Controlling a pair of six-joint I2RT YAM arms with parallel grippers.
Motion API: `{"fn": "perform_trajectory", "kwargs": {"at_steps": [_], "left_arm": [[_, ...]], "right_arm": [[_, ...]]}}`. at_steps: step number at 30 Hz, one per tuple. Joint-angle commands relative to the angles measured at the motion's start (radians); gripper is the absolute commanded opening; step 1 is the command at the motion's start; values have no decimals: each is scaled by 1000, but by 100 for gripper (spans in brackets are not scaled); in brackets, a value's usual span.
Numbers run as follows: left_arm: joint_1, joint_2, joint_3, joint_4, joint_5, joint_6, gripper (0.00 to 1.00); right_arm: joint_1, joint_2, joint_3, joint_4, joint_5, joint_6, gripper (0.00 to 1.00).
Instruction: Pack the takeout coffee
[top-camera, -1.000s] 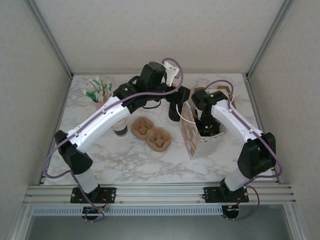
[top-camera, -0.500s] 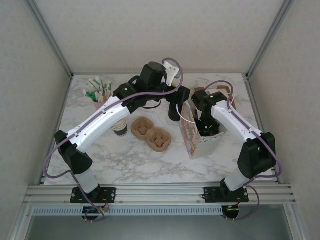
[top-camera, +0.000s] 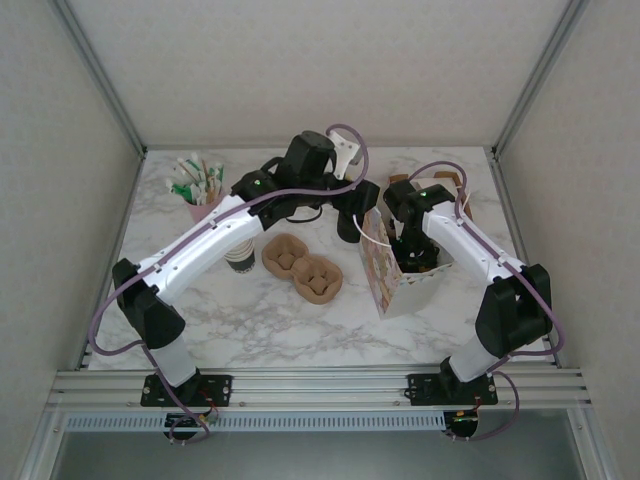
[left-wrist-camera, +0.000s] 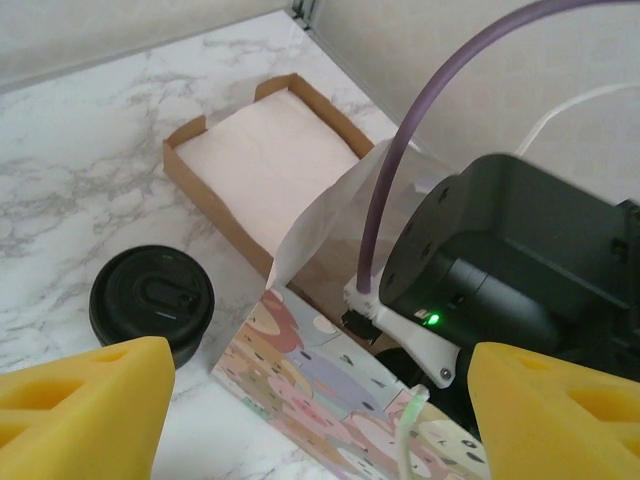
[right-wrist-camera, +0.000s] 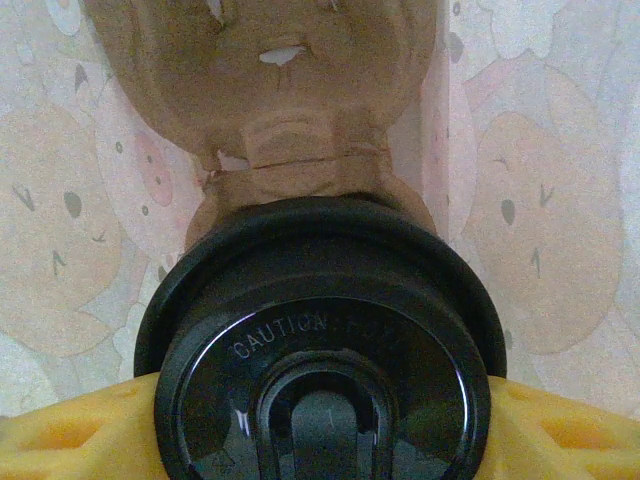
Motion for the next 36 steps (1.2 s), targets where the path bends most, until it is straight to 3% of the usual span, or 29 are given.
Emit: {"fn": "perform_trajectory", "kwargs": {"at_steps": [1,10,36], "left_arm": [[6,-42,-22,38,3,-19,78],[6,-56,-41,54,3,-26,78],[6,-60,-43,59,-14,-38,78]], "right_arm": [[-3,49,-56,40,-35,-9,69],[-3,28,-61,24,-30,-5,69],[6,-29,5,-47,-30,-5,84]]}}
